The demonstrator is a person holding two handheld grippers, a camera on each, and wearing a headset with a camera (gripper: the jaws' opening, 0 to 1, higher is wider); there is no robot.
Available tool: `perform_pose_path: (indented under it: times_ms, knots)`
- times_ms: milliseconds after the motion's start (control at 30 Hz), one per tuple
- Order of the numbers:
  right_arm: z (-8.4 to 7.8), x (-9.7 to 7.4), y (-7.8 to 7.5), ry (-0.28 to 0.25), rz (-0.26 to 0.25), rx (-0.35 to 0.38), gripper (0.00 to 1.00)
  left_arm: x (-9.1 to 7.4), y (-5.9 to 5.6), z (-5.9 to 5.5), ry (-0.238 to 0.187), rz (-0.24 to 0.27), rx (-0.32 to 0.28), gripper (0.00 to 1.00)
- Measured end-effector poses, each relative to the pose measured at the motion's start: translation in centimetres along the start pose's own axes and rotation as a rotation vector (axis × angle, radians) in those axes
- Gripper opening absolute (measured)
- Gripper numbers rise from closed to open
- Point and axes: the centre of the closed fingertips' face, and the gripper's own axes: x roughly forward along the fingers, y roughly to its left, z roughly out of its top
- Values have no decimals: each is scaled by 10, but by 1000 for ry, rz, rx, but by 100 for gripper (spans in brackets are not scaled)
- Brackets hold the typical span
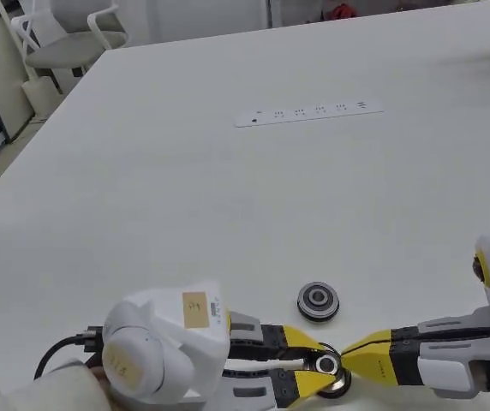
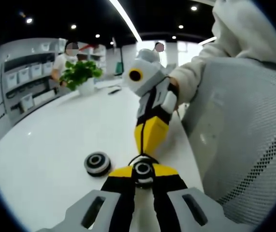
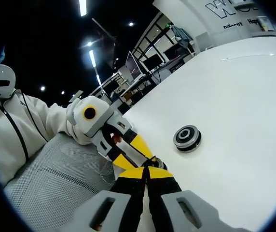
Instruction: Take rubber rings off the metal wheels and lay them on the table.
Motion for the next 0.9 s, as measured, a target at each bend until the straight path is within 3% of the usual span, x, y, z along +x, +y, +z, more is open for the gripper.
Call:
perform_pose_path:
  times_ms: [167,433,533,700,900]
  knots:
    - [-1,0,-3,6,-12,7,0,1,0,1,10,4,-8,14]
    - [-4,0,-5,29,-26,5,0,0,-1,2,90,-26,-14,15]
    - [-5,0,-5,36,-31,8,0,-6,-4,4,105,-61,-14,23]
    - [-4,-2,-3,44,-33,4,0,-18,0,15,97,-65,-27,41]
    - [-2,-6,1,51,-41,-8,0,-42,10,24,94,-40,-9,47]
